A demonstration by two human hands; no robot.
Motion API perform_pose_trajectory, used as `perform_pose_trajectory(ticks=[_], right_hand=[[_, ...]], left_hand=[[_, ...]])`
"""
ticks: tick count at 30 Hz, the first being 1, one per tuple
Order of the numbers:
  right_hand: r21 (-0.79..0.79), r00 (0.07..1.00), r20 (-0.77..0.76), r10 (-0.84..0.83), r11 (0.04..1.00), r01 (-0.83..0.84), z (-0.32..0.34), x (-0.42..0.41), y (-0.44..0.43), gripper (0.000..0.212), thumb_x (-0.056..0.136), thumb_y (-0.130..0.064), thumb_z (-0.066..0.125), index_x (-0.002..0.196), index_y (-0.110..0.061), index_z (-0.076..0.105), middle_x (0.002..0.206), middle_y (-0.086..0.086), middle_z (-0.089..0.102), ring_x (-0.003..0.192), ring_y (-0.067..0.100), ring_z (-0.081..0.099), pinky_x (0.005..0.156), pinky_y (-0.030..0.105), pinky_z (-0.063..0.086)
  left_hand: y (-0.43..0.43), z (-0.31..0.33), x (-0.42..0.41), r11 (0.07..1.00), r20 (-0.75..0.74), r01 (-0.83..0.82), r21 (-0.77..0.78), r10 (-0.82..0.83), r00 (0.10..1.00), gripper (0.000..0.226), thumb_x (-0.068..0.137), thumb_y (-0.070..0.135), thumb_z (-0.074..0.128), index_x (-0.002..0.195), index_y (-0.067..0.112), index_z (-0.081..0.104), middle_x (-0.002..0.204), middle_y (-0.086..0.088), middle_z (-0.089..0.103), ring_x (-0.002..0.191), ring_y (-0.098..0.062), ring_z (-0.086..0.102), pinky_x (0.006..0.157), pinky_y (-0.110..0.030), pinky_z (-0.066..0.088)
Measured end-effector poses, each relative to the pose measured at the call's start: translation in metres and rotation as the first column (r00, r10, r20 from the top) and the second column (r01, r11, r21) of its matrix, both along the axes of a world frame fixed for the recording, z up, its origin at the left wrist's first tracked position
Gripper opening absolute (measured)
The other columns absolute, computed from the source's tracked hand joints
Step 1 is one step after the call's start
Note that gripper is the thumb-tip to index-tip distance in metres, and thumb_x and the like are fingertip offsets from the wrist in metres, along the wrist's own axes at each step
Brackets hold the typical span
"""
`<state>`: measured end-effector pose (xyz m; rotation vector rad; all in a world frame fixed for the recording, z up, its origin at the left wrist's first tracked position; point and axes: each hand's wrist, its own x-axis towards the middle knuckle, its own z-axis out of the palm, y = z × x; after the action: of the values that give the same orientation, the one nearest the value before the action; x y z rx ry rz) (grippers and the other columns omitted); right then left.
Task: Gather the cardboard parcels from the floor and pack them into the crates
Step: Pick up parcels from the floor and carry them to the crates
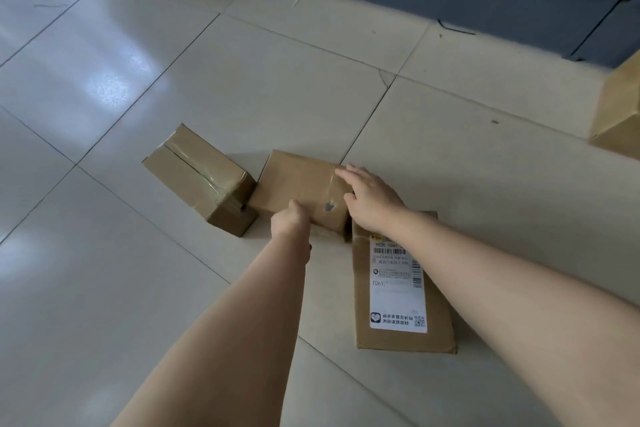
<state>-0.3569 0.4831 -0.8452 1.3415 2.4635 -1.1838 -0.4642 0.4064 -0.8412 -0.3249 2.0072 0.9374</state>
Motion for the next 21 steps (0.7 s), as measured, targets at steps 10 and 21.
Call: perform_pose_trajectory(ticks=[10, 21], right_hand=[[0.036, 0.979, 0.18, -0.096, 0.995, 0.091, 0.008, 0.002, 0.031, 0.111, 0.062, -0.077, 0.066, 0.152, -0.037, 0.016, 0.158, 0.007, 0.014, 0.144, 0.032, 0.02, 0.116, 0.042, 0.024], [-0.507, 0.758, -0.066, -0.648, 0.676, 0.534, -0.004, 0.037, 0.05, 0.073, 0.081, -0.062, 0.061, 0.138, -0.022, 0.038, 0.133, 0.006, 0.053, 0.11, 0.025, 0.049, 0.093, 0.037, 0.04]], left_hand=[[0.039, -0.006, 0.016, 0.945, -0.161, 0.13, 0.3, -0.085, 0.983, 0.049, 0.104, 0.041, 0.03, 0.151, 0.031, 0.034, 0.151, -0.001, 0.043, 0.135, -0.026, 0.043, 0.114, -0.044, 0.034], [0.049, 0.004, 0.022, 0.919, -0.047, 0.197, 0.343, -0.193, 0.98, 0.056, 0.102, 0.013, 0.043, 0.154, 0.026, 0.027, 0.151, -0.004, 0.043, 0.133, -0.025, 0.046, 0.107, -0.041, 0.039]])
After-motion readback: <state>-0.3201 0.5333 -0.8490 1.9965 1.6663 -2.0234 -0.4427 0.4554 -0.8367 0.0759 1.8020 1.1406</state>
